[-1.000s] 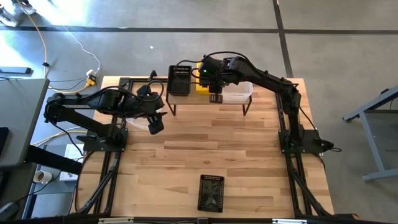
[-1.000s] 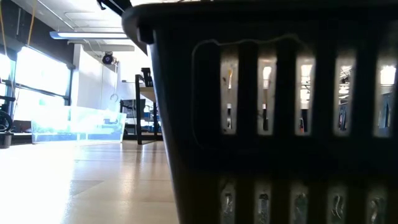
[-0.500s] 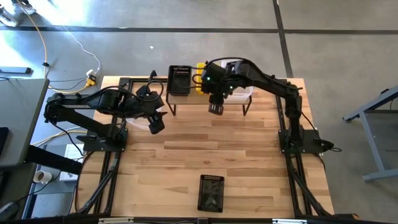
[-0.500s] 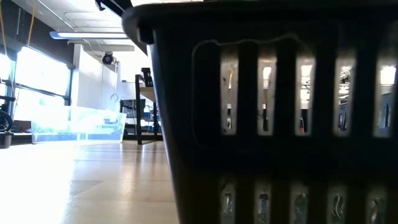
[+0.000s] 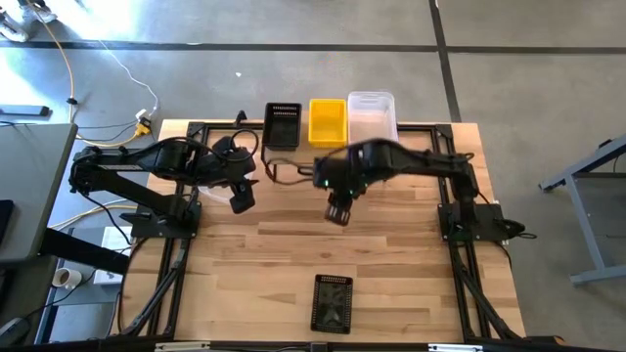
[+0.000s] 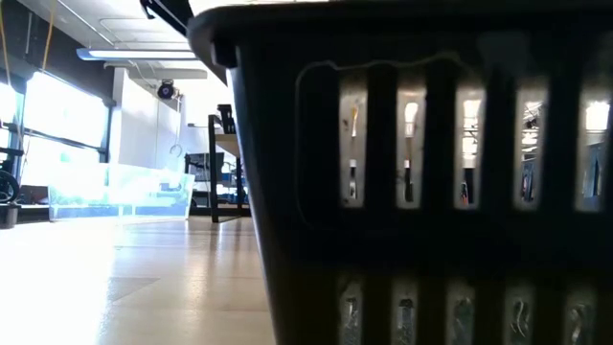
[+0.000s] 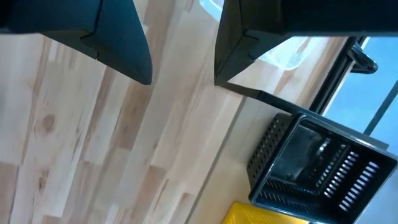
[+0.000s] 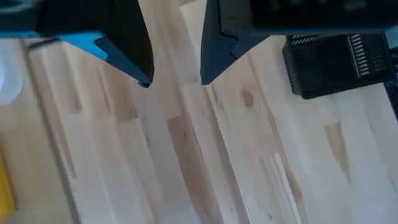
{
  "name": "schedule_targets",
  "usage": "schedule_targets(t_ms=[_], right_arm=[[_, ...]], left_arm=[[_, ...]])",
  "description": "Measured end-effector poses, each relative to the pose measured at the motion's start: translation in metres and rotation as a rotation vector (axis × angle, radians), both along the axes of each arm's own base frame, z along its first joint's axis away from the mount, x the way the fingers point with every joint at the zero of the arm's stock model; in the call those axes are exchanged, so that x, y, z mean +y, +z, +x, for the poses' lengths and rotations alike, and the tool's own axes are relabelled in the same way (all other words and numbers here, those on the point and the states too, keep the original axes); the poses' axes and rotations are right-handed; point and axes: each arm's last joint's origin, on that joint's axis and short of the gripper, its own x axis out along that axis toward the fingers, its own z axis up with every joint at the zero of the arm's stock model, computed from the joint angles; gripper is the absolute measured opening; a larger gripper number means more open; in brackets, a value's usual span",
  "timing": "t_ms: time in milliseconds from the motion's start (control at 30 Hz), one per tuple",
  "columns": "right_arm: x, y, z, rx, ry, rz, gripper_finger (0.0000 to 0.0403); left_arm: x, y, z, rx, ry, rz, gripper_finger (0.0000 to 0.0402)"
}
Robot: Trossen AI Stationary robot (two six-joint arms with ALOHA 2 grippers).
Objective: Stack baskets on shelf by color
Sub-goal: Stack the black basket on top of the black basket on the shelf
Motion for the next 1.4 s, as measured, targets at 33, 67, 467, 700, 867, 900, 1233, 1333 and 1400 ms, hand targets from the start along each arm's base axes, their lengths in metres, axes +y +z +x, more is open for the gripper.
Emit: schedule_targets(t_ms=[33, 67, 467, 700, 867, 900, 1233, 1333, 1400], right_arm=[[0.006, -0.001, -0.001, 0.008, -0.021, -0.002, 0.0118], [0.012, -0.001, -0.001, 0.006, -0.042, -0.006, 0.0118], [0.085, -0.001, -0.014, -0.053, -0.253, 0.030, 0.0118], [0.118, -0.030, -0.019, 0.011, -0.342, -0.012, 0.0118], [0.136, -0.056, -0.025, 0.097, -0.436, 0.013, 0.0118], [0.139, -0.060, -0.026, 0.110, -0.453, 0.029, 0.0118], [0.170, -0.094, -0.030, 0.150, -0.682, 0.202, 0.0118], [0.180, -0.099, -0.030, 0.123, -0.748, 0.251, 0.0118], [0.186, -0.102, -0.032, 0.114, -0.777, 0.268, 0.0117]], left_arm=[[0.000, 0.000, 0.000, 0.000, -0.002, -0.004, 0.0163], [0.000, 0.000, 0.000, -0.001, -0.008, -0.011, 0.0163], [-0.004, -0.001, 0.000, -0.003, -0.070, -0.112, 0.0163], [-0.005, -0.003, -0.001, 0.019, -0.087, -0.129, 0.0163], [-0.005, -0.003, -0.001, 0.022, -0.094, -0.124, 0.0163], [-0.005, -0.003, -0.001, 0.024, -0.099, -0.121, 0.0163], [-0.005, -0.003, -0.001, 0.025, -0.099, -0.117, 0.0163], [-0.005, -0.002, -0.001, 0.025, -0.099, -0.117, 0.0163], [-0.005, -0.002, -0.001, 0.025, -0.098, -0.115, 0.0163]])
